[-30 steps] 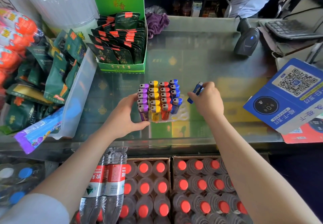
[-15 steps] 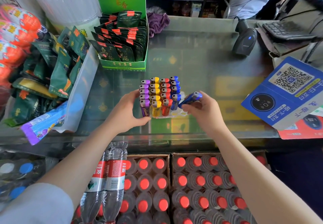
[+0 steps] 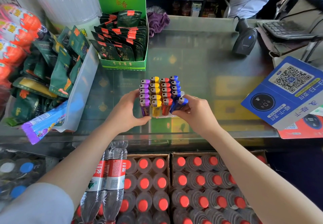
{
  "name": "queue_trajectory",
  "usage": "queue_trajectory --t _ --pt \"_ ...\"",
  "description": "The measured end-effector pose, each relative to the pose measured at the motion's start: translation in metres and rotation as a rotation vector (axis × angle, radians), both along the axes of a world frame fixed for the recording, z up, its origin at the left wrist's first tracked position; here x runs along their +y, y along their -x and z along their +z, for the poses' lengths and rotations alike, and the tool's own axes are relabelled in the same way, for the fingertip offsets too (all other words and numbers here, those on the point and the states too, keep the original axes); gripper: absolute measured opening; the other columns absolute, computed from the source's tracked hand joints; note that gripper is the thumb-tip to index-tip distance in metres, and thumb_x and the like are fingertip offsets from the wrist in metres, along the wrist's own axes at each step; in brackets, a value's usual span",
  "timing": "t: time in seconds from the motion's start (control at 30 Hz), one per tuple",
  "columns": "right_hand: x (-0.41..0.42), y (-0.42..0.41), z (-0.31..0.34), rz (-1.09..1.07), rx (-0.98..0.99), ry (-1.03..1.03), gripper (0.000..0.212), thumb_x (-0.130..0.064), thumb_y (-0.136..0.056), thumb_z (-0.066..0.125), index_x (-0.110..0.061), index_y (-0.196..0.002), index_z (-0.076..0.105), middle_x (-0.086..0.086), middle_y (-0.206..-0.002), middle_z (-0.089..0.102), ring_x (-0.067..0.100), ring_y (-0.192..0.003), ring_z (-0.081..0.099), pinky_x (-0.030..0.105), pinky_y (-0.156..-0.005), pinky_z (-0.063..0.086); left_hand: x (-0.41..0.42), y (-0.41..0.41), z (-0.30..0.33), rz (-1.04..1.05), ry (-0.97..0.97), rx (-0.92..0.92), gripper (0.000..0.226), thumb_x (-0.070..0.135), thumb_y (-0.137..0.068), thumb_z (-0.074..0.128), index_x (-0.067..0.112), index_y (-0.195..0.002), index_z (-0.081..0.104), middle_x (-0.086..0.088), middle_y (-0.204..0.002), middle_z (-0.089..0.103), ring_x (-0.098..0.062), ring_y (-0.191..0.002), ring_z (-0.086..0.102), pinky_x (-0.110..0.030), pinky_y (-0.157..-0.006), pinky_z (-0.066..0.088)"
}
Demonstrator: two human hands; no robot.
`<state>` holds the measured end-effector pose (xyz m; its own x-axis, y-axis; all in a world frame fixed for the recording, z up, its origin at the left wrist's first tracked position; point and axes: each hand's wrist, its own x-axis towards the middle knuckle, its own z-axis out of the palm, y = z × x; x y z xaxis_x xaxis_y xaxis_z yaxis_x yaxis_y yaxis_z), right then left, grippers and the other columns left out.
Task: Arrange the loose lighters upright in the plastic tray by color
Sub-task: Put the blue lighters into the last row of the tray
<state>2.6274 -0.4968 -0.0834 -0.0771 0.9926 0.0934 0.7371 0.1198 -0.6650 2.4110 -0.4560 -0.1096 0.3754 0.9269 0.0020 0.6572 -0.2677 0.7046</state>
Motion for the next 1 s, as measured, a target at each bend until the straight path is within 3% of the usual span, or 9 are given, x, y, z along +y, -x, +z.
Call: queue_trajectory --t 0.13,0.27,0.4,0.5,0.67,0.87,1.0 --pt "0.003 -0.001 0.005 -0.003 -0.149 0.069 0.019 -0.015 -0.078 0.069 -0.003 -0.092 0.063 0.014 -0.088 0.070 0.029 -0.074 0.059 0.029 -0.064 0.043 0.000 0.000 -0.001 0.010 0.002 0.002 0.065 0.035 -0.064 0.076 0.024 -0.120 0.045 0.004 -0.124 0.051 -0.013 -0.116 0.041 -0.035 -0.093 0.036" --pt "0.004 0.006 0.007 -0.008 -0.288 0.107 0.017 -0.018 -0.082 0.064 -0.005 -0.092 0.061 0.015 -0.094 0.069 0.034 -0.084 0.062 0.035 -0.070 0.049 -0.001 0.000 0.000 0.012 0.004 -0.004 0.066 0.034 -0.065 0.076 0.024 -0.121 0.043 0.004 -0.125 0.050 -0.013 -0.116 0.041 -0.035 -0.094 0.036" --pt "-0.003 0.015 0.006 -0.054 -0.450 0.066 0.024 -0.025 -0.088 0.057 -0.004 -0.099 0.055 0.013 -0.100 0.064 0.033 -0.086 0.060 0.034 -0.064 0.045 -0.001 -0.001 -0.002 0.011 -0.001 -0.005 0.063 0.034 -0.065 0.075 0.024 -0.119 0.045 0.005 -0.123 0.051 -0.011 -0.114 0.041 -0.035 -0.094 0.037" --pt "-0.007 0.017 0.004 -0.059 -0.435 0.057 0.024 -0.024 -0.088 0.056 -0.002 -0.100 0.054 0.014 -0.100 0.063 0.033 -0.086 0.059 0.034 -0.064 0.044 -0.001 -0.002 -0.003 0.015 0.000 -0.007 0.061 0.037 -0.064 0.074 0.025 -0.118 0.046 0.004 -0.121 0.053 -0.014 -0.114 0.043 -0.040 -0.095 0.040" --pt "0.002 0.005 0.005 -0.081 -0.185 0.132 0.022 -0.018 -0.079 0.067 -0.002 -0.094 0.062 0.013 -0.093 0.069 0.027 -0.075 0.057 0.032 -0.066 0.046 -0.006 -0.004 0.002 0.025 -0.004 -0.015 0.059 0.034 -0.065 0.074 0.025 -0.117 0.047 0.003 -0.120 0.053 -0.016 -0.114 0.044 -0.041 -0.096 0.039" --pt "-0.002 0.006 0.009 -0.055 -0.292 0.119 0.024 -0.028 -0.081 0.065 -0.006 -0.091 0.060 0.011 -0.091 0.069 0.033 -0.080 0.061 0.036 -0.066 0.052 -0.009 -0.005 0.006 0.028 -0.010 0.001 0.058 0.030 -0.067 0.075 0.023 -0.118 0.047 0.001 -0.123 0.052 -0.016 -0.116 0.042 -0.033 -0.094 0.033" --pt "0.001 0.011 0.018 -0.044 -0.480 0.127 0.026 -0.033 -0.088 0.055 -0.006 -0.091 0.055 0.006 -0.078 0.054 0.029 -0.066 0.050 0.030 -0.056 0.040 -0.010 -0.005 0.006 0.031 -0.019 0.011 0.053 0.034 -0.067 0.072 0.025 -0.114 0.048 0.004 -0.119 0.053 -0.015 -0.116 0.041 -0.036 -0.097 0.035"
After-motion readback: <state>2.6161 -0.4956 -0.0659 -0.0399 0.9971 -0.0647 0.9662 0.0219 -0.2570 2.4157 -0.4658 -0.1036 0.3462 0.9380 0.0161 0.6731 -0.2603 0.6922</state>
